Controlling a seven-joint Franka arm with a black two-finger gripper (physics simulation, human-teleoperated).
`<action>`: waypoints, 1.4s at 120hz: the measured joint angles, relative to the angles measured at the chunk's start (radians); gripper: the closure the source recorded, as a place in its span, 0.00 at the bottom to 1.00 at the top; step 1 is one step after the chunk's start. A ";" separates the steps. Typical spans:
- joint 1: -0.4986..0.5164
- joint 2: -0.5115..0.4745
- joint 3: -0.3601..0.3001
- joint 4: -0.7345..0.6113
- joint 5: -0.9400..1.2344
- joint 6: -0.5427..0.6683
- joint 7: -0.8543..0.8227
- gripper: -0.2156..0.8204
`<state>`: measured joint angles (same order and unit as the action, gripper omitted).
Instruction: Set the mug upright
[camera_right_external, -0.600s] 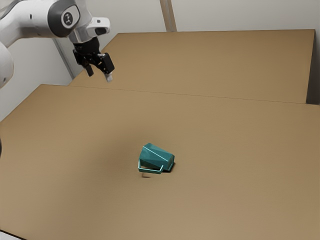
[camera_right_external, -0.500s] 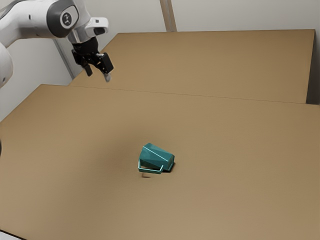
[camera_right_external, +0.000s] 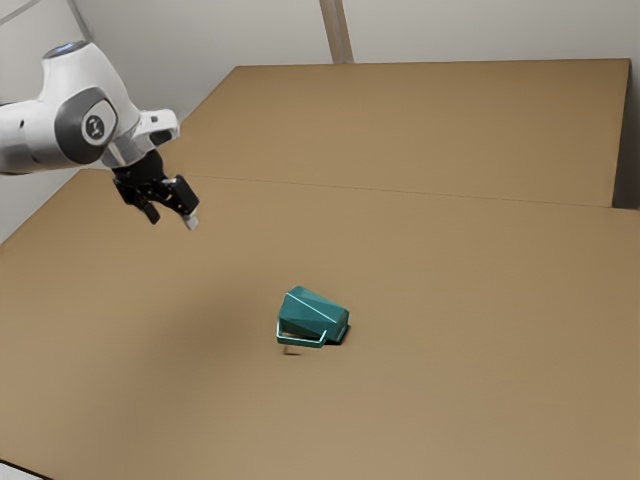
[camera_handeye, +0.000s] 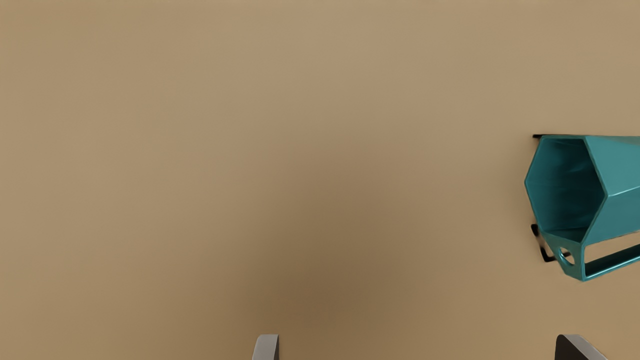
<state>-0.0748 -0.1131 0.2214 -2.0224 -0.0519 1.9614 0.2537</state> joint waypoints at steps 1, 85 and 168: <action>-0.005 -0.002 0.007 -0.008 -0.005 0.012 0.004 0.21; -0.260 0.013 0.119 -0.339 -0.696 0.545 0.686 0.21; -0.356 0.142 0.099 -0.400 -1.105 0.728 1.089 0.21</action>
<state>-0.4305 0.0288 0.3205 -2.4222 -1.1572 2.6897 1.3425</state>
